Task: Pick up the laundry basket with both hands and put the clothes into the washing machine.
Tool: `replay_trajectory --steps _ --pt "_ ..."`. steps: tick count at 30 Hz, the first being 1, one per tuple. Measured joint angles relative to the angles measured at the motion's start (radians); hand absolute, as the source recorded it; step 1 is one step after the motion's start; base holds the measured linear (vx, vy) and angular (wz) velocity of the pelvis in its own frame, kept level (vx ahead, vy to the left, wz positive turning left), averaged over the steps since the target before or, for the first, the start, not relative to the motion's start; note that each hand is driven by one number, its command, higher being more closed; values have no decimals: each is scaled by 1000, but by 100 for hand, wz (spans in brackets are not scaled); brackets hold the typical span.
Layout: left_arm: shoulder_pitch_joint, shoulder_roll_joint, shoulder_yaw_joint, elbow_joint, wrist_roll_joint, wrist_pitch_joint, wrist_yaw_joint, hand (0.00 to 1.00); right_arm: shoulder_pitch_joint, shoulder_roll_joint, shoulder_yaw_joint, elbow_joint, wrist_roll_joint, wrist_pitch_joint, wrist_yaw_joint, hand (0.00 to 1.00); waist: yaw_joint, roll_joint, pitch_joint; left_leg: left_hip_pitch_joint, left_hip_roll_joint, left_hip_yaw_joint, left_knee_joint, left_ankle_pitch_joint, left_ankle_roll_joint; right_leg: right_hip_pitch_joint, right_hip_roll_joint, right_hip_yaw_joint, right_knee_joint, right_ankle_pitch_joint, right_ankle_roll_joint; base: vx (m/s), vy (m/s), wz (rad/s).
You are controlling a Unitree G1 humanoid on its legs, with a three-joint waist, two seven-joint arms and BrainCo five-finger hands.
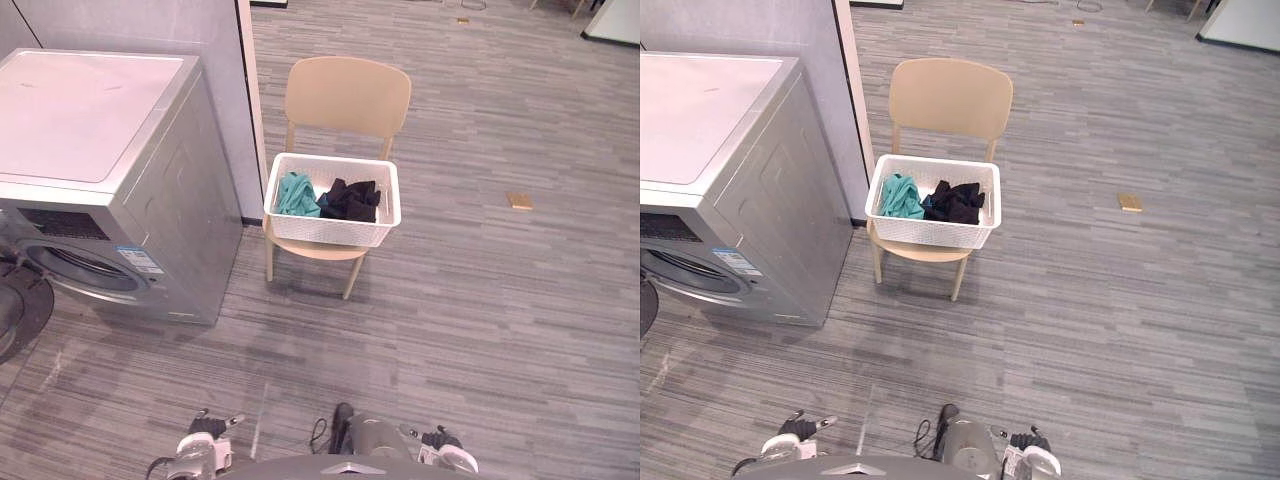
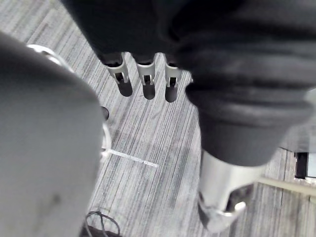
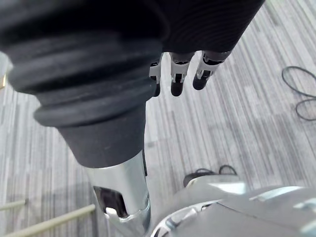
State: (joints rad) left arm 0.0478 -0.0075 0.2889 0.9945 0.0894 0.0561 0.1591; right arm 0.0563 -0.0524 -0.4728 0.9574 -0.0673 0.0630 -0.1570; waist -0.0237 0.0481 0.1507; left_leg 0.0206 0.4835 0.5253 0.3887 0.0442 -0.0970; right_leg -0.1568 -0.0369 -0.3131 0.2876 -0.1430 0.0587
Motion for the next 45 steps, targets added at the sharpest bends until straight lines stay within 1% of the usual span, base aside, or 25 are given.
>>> replay_trajectory --steps 1,2,3,4,5,6,9,12,13,15,16,17,19,21,23,26,28,30,32,33,34,35,36,39,45 --pt "5 -2 16 -24 -6 -2 8 0 0 -1 1 -1 1 -2 -2 0 9 2 11 -38 26 -47 104 10 84 25 13 4 -13 -2 -5 26 -226 -31" --pt "6 -3 26 -49 -21 -12 15 0 2 -5 19 -1 2 -2 -5 0 26 -3 36 -118 36 -187 282 66 120 69 24 31 -22 -8 -15 32 -149 -54" --pt "7 -14 28 -62 -33 -18 19 0 -2 -17 44 -25 2 -1 -7 0 39 10 44 -180 -6 -275 446 -14 76 91 28 67 -23 -12 -31 34 -105 -62" --pt "8 -20 30 -62 -42 -21 24 0 1 -19 51 -47 2 -2 -8 0 41 16 44 -205 -42 -301 492 -65 58 93 29 92 -23 -10 -41 74 -6 -81" --pt "8 -30 37 -65 -52 -25 32 0 -6 -27 67 -61 2 -7 -7 0 47 23 44 -249 -130 -344 512 -147 10 86 28 142 -24 -15 -45 118 54 -102" --pt "12 -31 41 -71 -60 -30 37 0 -19 -27 67 -38 2 -12 -3 0 60 26 45 -265 -185 -340 430 -182 -2 87 26 162 -40 -12 -43 139 77 -111" --pt "25 -19 79 -68 -67 -28 50 0 -12 12 80 -76 6 -10 -4 0 66 22 46 -262 -167 -242 135 -195 28 122 27 136 -93 26 -30 213 112 -84" --pt "25 -31 124 -57 -66 -16 55 0 15 14 75 -93 11 -12 -13 0 76 19 48 -240 -200 -301 -144 -140 16 156 5 134 -88 17 -9 263 237 -39" --pt "26 -24 123 -34 -64 -15 54 0 19 11 77 -89 22 -12 -26 0 80 14 43 -224 -221 -308 -146 -70 13 176 -13 165 -86 -10 32 312 330 -33" --pt "30 -14 123 -22 -64 -9 54 0 19 12 78 -87 22 -12 -27 0 77 6 23 -228 -248 -298 -133 -36 23 190 -34 202 -93 -18 47 275 288 -20" --pt "31 5 121 -20 -61 -9 55 0 17 29 79 -76 22 -12 -26 0 76 -31 8 -228 -284 -275 -106 -81 37 189 -72 225 -100 -16 48 362 355 -5" --pt "29 16 117 -16 -54 -9 55 0 16 44 78 -71 22 -12 -26 0 74 -50 -3 -240 -308 -270 -75 -109 46 193 -100 228 -109 -11 54 433 409 -3" --pt "21 41 80 14 -46 -9 56 0 -13 51 79 -21 22 -11 -25 0 82 -65 -15 -254 -342 -243 11 -184 80 202 -140 255 -117 6 70 367 334 -16" --pt "15 50 55 24 -45 -8 56 0 -42 49 79 -16 22 -13 -25 0 78 -58 -21 -240 -365 -222 20 -217 100 188 -164 286 -76 23 67 285 261 -24" --pt "2 57 21 31 -44 -8 57 0 -57 47 86 -17 23 -16 -25 0 76 -43 -23 -201 -375 -215 -10 -225 112 120 -166 317 69 54 59 248 223 -12" --pt "3 84 -38 28 -25 -7 58 0 -63 49 187 -73 34 -17 -26 0 49 -26 -3 -106 -374 -206 -70 -240 129 -17 -163 332 394 140 55 183 134 -6" --pt "4 96 -57 26 -15 -6 62 0 -59 52 250 -136 44 -22 -26 0 43 -38 3 -51 -371 -184 -105 -245 127 -92 -146 319 494 44 50 146 37 -21" --pt "3 103 -57 14 -7 -6 77 0 -57 52 304 -236 43 -28 -27 0 29 -50 12 -16 -370 -173 -136 -240 120 -126 -123 245 384 -15 53 117 -58 -6" --pt "3 96 -56 -2 -7 -6 80 0 -56 51 335 -320 52 -44 -27 0 29 -52 14 -7 -370 -168 -153 -234 110 -113 -113 180 149 3 46 139 -118 1" --pt "3 94 -55 -5 -8 -9 81 0 -58 54 358 -375 62 -50 -25 0 30 -59 19 -4 -377 -174 -166 -228 95 -91 -112 162 -2 72 49 143 -144 26" --pt "3 96 -53 -5 -9 -10 83 0 -48 61 380 -435 60 -58 -25 0 27 -82 25 -5 -393 -198 -170 -229 75 -73 -120 173 -75 184 47 142 -184 50" --pt "2 106 -51 -3 -9 -11 87 0 -36 66 394 -478 60 -63 -24 0 26 -118 34 -2 -410 -221 -171 -233 56 -45 -134 181 -100 209 35 115 -258 50" --pt "5 83 -45 -6 -10 -10 91 0 -39 56 399 -511 61 -66 -21 0 37 -88 43 -9 -384 -245 -169 -232 36 -35 -113 155 -112 218 38 96 -271 53" --pt "11 55 -12 -19 -10 -11 97 0 -31 15 468 -684 59 -78 -13 0 41 -53 36 -65 -346 -308 -213 -205 -5 -13 -58 87 -254 245 10 119 -210 39" --pt "6 68 5 -4 -1 -10 97 0 -229 -69 620 -791 -31 -117 -1 0 66 -66 62 -96 -316 -363 -250 -172 -24 14 -16 24 -333 288 -30 82 -61 21"
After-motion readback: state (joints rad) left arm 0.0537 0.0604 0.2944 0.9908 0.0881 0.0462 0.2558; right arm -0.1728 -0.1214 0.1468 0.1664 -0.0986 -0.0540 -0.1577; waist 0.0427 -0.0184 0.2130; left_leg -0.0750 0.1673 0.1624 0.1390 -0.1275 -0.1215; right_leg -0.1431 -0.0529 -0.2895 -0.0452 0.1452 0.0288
